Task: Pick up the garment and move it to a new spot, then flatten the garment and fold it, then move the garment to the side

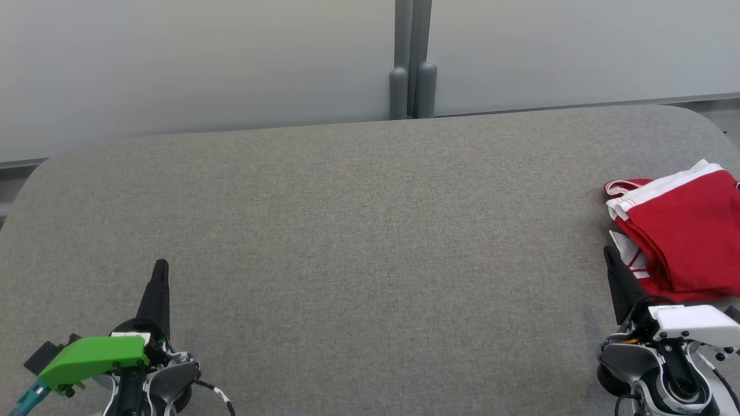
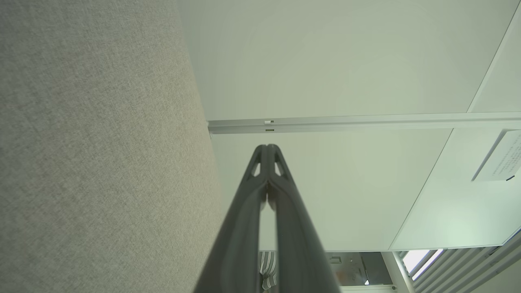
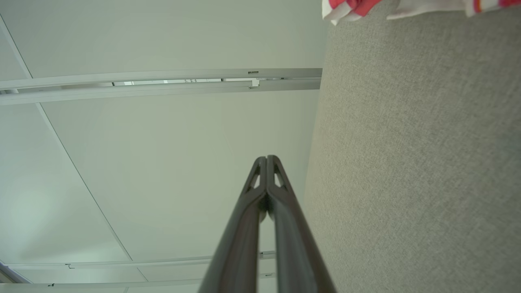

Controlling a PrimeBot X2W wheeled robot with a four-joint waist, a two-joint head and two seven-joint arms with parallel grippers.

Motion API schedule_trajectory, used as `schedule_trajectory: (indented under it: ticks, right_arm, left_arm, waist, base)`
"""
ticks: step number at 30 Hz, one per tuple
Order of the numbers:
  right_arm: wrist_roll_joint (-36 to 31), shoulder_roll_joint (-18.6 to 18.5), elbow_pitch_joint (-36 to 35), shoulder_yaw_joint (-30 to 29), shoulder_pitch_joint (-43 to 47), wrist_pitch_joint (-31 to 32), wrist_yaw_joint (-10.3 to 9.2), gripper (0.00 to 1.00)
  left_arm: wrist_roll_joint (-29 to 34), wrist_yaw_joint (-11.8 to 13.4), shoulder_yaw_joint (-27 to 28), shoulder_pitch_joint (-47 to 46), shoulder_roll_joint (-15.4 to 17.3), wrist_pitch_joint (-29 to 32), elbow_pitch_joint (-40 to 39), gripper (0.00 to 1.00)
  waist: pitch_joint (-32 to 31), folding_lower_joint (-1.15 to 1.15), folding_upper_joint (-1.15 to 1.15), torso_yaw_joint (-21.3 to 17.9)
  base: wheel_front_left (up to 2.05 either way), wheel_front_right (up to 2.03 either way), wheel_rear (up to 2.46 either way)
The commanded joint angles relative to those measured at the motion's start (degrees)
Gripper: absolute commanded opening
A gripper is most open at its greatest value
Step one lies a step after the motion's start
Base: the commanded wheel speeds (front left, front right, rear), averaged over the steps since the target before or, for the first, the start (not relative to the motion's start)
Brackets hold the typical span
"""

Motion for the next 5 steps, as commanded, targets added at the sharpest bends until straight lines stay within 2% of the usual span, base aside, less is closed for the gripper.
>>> schedule_trajectory:
  ticks: [1,5]
  right_arm:
    - [0.3,-0.3,0.1,0.0,-0.5,0.0,0.02,0.0]
    - [0.3,-0.3,0.1,0.0,-0.5,0.0,0.02,0.0]
  left_arm:
    - [0.0,-0.2,0.1,-0.7,0.0,0.0,-0.1,0.0]
    - [0.0,-0.2,0.1,-0.7,0.0,0.0,-0.1,0.0]
  waist:
    - [0.0,0.0,0.16,0.0]
    - [0.0,0.0,0.16,0.0]
  base:
    - [0.0,0.0,0.0]
    - [0.0,0.0,0.0]
